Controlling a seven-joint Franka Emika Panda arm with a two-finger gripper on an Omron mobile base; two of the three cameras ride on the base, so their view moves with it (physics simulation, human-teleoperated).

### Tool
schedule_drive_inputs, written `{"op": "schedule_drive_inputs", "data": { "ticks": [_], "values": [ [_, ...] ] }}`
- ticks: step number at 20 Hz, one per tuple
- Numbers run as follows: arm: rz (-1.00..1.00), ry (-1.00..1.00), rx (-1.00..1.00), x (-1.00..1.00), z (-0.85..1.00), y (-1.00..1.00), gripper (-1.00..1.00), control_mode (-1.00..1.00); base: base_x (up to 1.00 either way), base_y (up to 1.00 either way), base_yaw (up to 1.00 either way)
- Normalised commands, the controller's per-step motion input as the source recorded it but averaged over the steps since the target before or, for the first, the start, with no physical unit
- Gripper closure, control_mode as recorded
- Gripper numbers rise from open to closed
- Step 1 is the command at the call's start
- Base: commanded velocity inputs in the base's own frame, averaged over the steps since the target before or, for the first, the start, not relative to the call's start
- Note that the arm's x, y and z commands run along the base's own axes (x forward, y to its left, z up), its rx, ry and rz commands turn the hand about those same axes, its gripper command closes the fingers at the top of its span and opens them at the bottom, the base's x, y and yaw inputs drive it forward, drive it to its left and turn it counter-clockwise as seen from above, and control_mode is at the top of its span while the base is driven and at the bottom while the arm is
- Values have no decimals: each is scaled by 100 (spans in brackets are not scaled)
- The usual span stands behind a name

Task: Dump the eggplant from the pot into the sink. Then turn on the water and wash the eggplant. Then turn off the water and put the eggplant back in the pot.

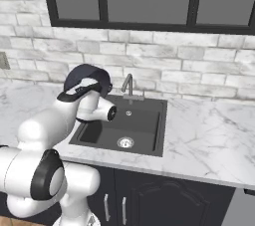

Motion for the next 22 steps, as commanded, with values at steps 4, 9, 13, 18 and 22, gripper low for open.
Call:
{"op": "schedule_drive_inputs", "data": {
  "ticks": [4,9,13,18,22],
  "values": [
    [-6,4,19,38,16,-9,100,-100,0,0,0],
    [-3,3,11,62,10,-10,100,-100,0,0,0],
    [-1,1,4,48,7,-6,100,-100,0,0,0],
    [0,0,1,20,8,-6,100,-100,0,0,0],
    [0,0,3,12,3,-10,100,-100,0,0,0]
  ]
}}
